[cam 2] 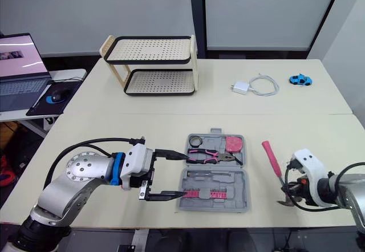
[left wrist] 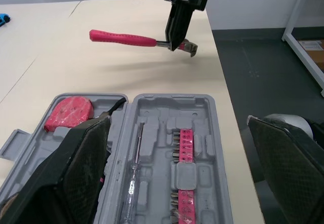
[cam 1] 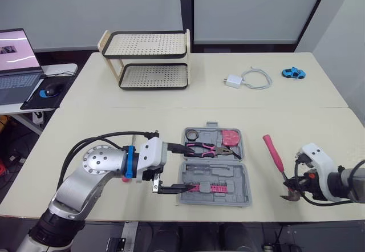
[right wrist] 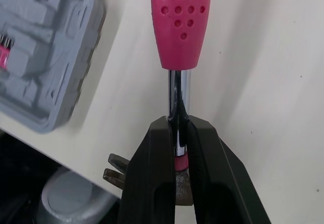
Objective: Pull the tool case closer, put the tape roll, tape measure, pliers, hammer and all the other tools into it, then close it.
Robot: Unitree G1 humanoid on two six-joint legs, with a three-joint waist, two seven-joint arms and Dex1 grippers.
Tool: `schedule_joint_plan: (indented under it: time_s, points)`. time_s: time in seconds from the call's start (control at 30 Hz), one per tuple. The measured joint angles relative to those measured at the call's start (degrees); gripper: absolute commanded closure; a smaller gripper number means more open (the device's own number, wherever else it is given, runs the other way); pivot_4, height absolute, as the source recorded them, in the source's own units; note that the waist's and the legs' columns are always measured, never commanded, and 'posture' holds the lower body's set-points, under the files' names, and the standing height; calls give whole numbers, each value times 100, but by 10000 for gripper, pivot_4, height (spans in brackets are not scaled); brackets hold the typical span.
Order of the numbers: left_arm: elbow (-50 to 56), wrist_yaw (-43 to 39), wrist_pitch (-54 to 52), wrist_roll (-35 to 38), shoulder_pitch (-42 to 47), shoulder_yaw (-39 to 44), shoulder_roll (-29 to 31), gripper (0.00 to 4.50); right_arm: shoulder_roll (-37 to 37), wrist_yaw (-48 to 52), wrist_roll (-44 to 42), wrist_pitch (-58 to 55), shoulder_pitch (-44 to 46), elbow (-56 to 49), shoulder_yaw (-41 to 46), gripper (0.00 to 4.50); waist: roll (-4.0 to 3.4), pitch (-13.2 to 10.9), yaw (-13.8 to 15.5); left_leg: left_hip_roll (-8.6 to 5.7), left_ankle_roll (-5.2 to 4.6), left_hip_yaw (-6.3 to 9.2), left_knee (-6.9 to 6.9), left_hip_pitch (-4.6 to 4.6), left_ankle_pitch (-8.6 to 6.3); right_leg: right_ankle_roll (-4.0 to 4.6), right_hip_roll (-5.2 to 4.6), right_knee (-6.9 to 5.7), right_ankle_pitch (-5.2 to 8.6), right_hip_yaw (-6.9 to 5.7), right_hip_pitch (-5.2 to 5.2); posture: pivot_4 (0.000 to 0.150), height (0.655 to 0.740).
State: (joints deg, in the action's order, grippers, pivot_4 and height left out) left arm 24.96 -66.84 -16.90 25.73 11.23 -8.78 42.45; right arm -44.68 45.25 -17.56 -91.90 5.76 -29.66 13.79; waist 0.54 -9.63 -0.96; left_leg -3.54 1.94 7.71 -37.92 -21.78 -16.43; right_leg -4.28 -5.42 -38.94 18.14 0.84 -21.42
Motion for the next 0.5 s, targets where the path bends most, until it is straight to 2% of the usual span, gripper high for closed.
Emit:
schedule_joint_plan:
  time_s: [0.2,0.5]
  points:
    - [-8,-15,-7,-2,50,-13,-19,0,552,-861,68,-21,419,717,-163,44140,-2,0,-4,-1,0,0,0,0,0,0,-1,0,0,1,-2,1500,7400]
    - [-8,-13,-28,-2,65,-38,-93,0,919,-1465,56,331,520,1138,-315,44140,0,2,-47,-1,0,0,0,1,0,0,0,-1,0,1,0,1500,7400]
